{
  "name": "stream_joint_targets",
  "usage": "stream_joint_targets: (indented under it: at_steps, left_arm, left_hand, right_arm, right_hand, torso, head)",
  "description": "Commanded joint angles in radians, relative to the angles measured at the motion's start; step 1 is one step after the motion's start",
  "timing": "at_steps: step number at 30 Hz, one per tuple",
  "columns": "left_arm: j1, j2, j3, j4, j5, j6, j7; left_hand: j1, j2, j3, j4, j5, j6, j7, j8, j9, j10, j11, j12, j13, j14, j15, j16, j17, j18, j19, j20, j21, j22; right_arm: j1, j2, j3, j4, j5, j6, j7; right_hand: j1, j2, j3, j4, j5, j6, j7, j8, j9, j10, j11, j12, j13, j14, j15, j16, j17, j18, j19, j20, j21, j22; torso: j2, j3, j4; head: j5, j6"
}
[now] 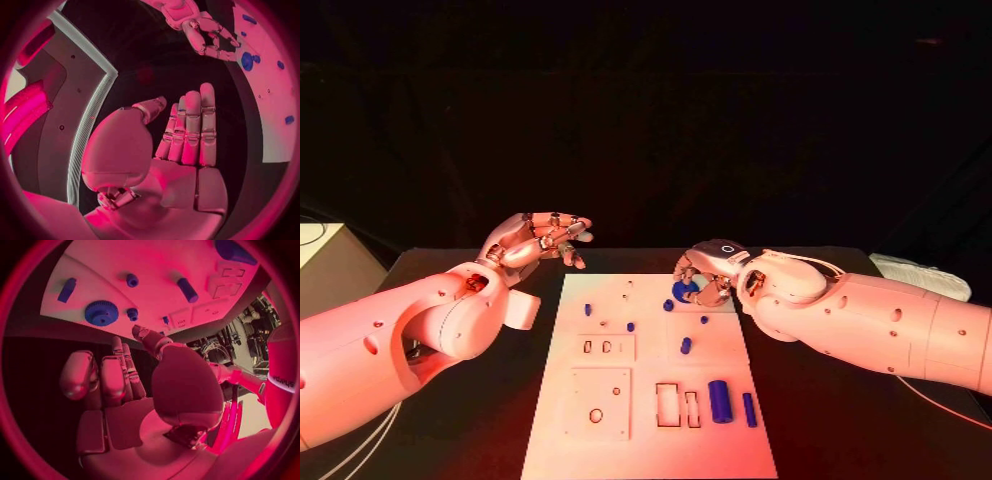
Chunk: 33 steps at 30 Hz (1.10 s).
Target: Assemble the parts on the task board
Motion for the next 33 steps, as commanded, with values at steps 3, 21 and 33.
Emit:
stream_joint_targets:
  at_steps: [3, 21, 33]
  left_arm:
    - [0.000, -0.003, 0.006, 0.015, -0.022, 0.021, -0.009]
    - [0.001, -0.013, 0.015, 0.029, -0.023, 0.019, -0.014]
    - [0.001, -0.016, 0.019, 0.032, -0.024, 0.017, -0.015]
  left_hand:
    - [-0.009, -0.001, -0.004, 0.005, -0.004, -0.005, -0.001, -0.004, 0.002, 0.004, -0.002, 0.004, 0.002, 0.001, 0.000, 0.008, 0.003, 0.004, -0.010, -0.001, 0.008, 0.003]
    - [-0.011, -0.003, -0.005, 0.007, -0.004, -0.010, 0.001, -0.006, 0.004, -0.003, -0.001, 0.003, 0.004, -0.004, 0.001, 0.013, 0.007, 0.004, -0.014, 0.000, 0.013, 0.006]
    - [-0.018, -0.003, -0.010, 0.013, -0.005, -0.015, 0.003, -0.008, 0.006, -0.008, 0.002, 0.005, 0.007, -0.009, 0.004, 0.019, 0.011, 0.003, -0.020, 0.002, 0.019, 0.010]
  right_arm:
    - [0.001, 0.015, 0.001, -0.001, -0.075, 0.026, -0.062]
    - [-0.004, 0.052, -0.002, -0.033, -0.095, 0.077, -0.074]
    - [-0.007, 0.060, -0.002, -0.032, -0.097, 0.088, -0.072]
  right_hand:
    - [0.004, -0.009, -0.006, 0.006, -0.007, -0.010, -0.001, -0.007, 0.003, -0.005, 0.000, 0.000, 0.002, 0.035, 0.008, 0.010, 0.008, -0.021, 0.011, 0.001, 0.014, 0.019]
    - [0.016, -0.001, -0.007, 0.016, -0.005, -0.002, -0.005, -0.004, 0.010, 0.006, -0.004, 0.004, 0.008, 0.034, 0.005, 0.029, 0.019, -0.026, 0.020, 0.000, 0.037, 0.051]
    - [0.020, 0.003, 0.003, 0.026, -0.001, 0.007, -0.013, 0.000, 0.017, 0.026, -0.010, 0.007, 0.016, 0.033, 0.001, 0.042, 0.026, -0.031, 0.028, -0.003, 0.060, 0.083]
  torso:
    - [0.014, -0.0048, 0.0053]
    - [0.030, -0.0114, 0.0199]
    - [0.036, -0.0136, 0.0209]
  head:
    - [-0.003, -0.010]
    - [-0.008, -0.019]
    - [-0.009, -0.024]
